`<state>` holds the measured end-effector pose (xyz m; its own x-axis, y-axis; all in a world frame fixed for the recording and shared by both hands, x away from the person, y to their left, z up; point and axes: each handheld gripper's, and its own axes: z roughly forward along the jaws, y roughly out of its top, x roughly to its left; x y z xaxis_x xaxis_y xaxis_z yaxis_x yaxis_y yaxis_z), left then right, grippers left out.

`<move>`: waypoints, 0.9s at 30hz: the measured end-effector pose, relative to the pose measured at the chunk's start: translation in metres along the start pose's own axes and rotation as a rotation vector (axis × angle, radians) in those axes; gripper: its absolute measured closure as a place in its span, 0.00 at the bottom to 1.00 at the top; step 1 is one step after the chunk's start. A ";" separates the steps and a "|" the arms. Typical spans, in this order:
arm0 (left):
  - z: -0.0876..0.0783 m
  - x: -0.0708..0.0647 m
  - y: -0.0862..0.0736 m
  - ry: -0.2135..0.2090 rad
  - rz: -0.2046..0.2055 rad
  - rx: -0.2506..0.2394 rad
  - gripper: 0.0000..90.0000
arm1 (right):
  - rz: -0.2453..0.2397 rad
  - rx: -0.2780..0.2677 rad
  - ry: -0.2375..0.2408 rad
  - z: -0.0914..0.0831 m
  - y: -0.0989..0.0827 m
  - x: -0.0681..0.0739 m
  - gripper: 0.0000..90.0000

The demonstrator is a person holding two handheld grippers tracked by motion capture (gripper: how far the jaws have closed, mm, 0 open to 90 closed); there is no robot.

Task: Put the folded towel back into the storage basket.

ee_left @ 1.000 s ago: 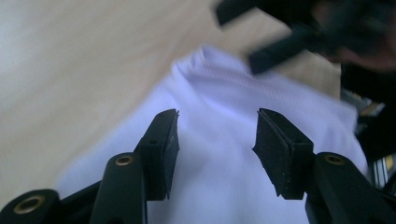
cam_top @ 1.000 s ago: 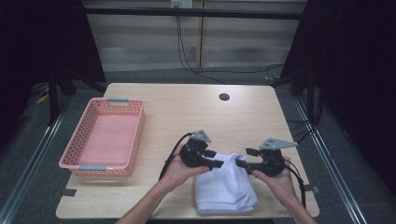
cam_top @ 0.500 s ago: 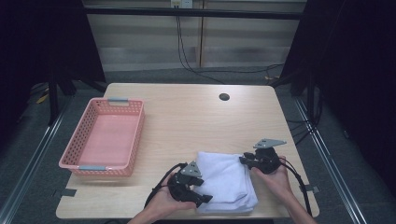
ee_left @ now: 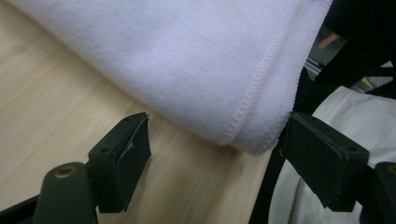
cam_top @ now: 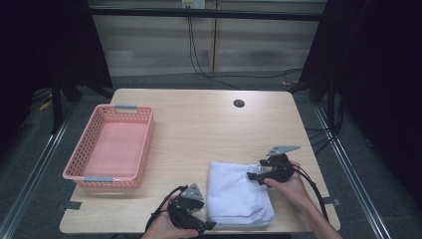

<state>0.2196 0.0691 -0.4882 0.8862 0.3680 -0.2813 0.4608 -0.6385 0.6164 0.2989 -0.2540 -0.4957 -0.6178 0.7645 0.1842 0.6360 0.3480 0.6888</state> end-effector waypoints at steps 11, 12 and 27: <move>0.007 -0.004 0.006 0.013 0.049 0.012 0.38 | -0.007 0.030 0.049 0.005 -0.003 0.000 0.30; 0.007 -0.005 0.006 0.019 0.051 0.015 0.41 | -0.009 0.033 0.060 0.004 -0.002 0.000 0.37; 0.000 0.000 0.007 -0.050 0.018 -0.010 0.78 | 0.040 0.035 0.159 0.001 0.002 0.002 0.78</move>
<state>0.2230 0.0646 -0.4841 0.8958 0.3221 -0.3063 0.4445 -0.6381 0.6287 0.2994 -0.2506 -0.4943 -0.6553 0.6836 0.3212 0.6753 0.3398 0.6547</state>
